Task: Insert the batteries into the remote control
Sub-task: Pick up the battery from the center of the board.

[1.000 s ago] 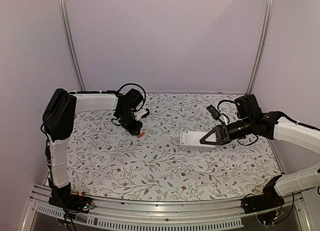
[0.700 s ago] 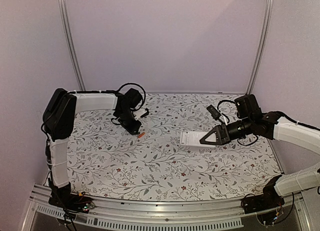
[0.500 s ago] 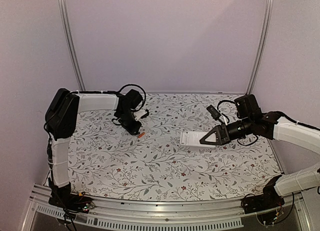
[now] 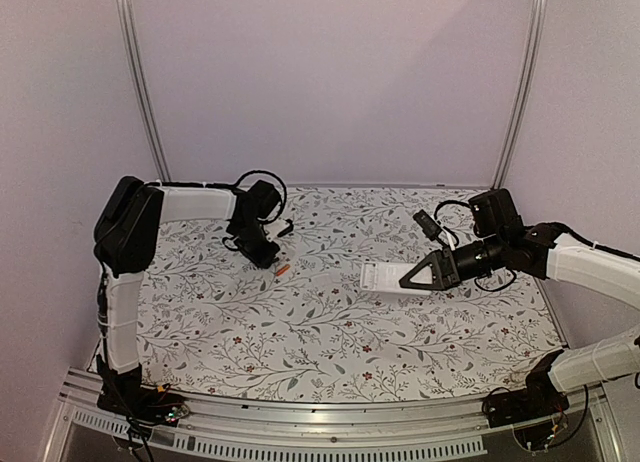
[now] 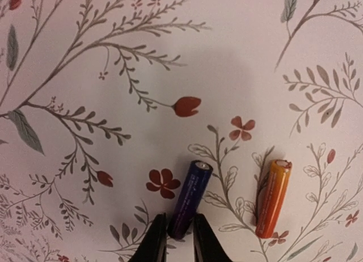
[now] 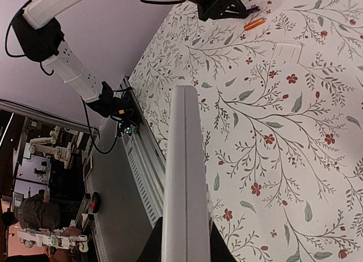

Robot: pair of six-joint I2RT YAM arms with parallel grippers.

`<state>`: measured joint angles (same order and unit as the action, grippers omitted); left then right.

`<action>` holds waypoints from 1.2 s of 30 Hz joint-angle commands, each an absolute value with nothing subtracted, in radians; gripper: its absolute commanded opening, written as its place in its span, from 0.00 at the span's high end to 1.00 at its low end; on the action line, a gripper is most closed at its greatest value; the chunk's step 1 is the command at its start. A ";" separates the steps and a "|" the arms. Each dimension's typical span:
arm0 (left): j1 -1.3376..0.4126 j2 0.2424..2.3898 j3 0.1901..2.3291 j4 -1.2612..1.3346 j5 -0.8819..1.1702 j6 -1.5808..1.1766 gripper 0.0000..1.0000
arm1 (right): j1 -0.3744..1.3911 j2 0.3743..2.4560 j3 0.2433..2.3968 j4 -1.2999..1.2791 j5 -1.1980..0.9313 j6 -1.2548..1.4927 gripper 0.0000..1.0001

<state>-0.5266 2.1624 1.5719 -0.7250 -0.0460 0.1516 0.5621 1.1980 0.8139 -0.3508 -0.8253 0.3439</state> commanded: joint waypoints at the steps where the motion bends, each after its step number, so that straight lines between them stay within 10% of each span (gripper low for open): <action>1: -0.512 2.213 1.595 -0.711 -0.012 0.151 0.84 | 0.558 1.208 0.821 -0.335 -0.836 0.343 1.00; 10: -0.513 2.269 1.690 -0.756 0.004 0.147 0.72 | 0.558 1.213 0.828 -0.336 -0.839 0.344 1.00; 22: -0.509 2.227 1.692 -0.771 0.008 0.076 1.00 | 0.557 1.208 0.834 -0.303 -0.819 0.341 1.00; 36: -0.744 1.570 1.266 -0.165 0.025 -0.123 1.00 | 0.574 1.192 0.801 -0.047 -0.805 0.498 1.00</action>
